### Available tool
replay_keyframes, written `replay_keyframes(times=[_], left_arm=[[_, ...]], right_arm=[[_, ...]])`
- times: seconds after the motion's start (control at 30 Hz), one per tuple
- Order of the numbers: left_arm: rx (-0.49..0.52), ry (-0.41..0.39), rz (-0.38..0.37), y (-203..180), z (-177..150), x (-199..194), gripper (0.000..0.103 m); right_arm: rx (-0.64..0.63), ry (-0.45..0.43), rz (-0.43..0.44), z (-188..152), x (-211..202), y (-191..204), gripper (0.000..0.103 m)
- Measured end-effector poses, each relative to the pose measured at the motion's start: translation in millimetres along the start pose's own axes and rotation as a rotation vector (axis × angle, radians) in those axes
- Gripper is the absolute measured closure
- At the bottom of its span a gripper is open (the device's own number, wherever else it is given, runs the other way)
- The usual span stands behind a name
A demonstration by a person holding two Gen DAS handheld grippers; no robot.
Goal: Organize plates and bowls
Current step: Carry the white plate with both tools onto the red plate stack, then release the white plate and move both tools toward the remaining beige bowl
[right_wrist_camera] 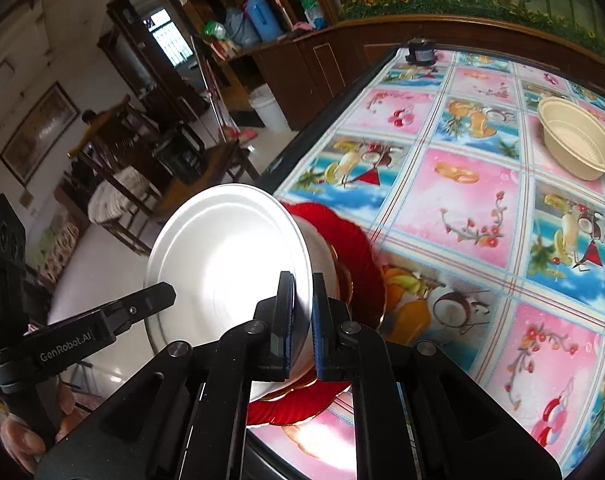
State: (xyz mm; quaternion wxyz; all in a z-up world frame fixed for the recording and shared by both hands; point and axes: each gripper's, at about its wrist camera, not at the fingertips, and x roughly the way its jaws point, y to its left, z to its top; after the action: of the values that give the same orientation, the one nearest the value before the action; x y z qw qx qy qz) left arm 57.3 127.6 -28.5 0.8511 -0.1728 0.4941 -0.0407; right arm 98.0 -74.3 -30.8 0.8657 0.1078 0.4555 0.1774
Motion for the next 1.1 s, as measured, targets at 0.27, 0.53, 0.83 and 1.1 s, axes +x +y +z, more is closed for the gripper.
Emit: replay_keyframes(times=[0.27,0.53,0.83,1.1], left_arm=[[-0.026,0.028,0.026,13.5,-3.1,11.5,0.094],[-0.031,0.033,0.042,17.7,1.4,12.5,0.094],[-0.014,-0.031,0.139,19.3,5.9,-0.1,0.081],[0.075,-0.113,0.114,-18.9,0.2,-16.8,0.076]], right_arm=[[-0.053,0.019,-0.063,-7.8,19.3,10.9,0.093],[-0.046,-0.072,0.016,-3.1,1.9,-1.3,0.084],[0.107,-0.257,0.018,-3.7,-30.5,-65.0,0.080],[0.290,-0.326,-0.043,-15.6,-42.9,-150.0,0.080]])
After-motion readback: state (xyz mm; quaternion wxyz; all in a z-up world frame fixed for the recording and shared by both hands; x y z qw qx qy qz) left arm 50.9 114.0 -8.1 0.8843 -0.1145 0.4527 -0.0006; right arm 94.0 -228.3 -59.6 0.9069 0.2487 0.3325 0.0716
